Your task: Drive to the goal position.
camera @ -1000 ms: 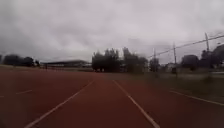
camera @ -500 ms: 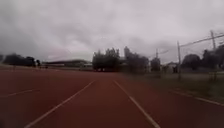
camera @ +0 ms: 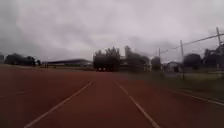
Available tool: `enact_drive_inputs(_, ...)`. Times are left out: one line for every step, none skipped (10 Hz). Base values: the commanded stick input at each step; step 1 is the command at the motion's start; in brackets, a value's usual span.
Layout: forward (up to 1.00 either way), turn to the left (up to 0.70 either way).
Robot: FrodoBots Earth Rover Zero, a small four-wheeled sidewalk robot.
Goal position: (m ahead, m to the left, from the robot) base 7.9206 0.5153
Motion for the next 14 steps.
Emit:
enact_drive_inputs(0.7,0.0)
enact_drive_inputs(0.7,0.0)
enact_drive_inputs(0.7,0.0)
enact_drive_inputs(0.7,-0.11)
enact_drive_inputs(0.7,-0.32)
enact_drive_inputs(0.7,-0.35)
enact_drive_inputs(0.7,-0.35)
enact_drive_inputs(0.7,-0.35)
enact_drive_inputs(0.7,-0.35)
enact_drive_inputs(0.7,-0.35)
enact_drive_inputs(0.7,-0.35)
enact_drive_inputs(0.7,-0.35)
enact_drive_inputs(0.7,-0.22)
enact_drive_inputs(0.7,-0.03)
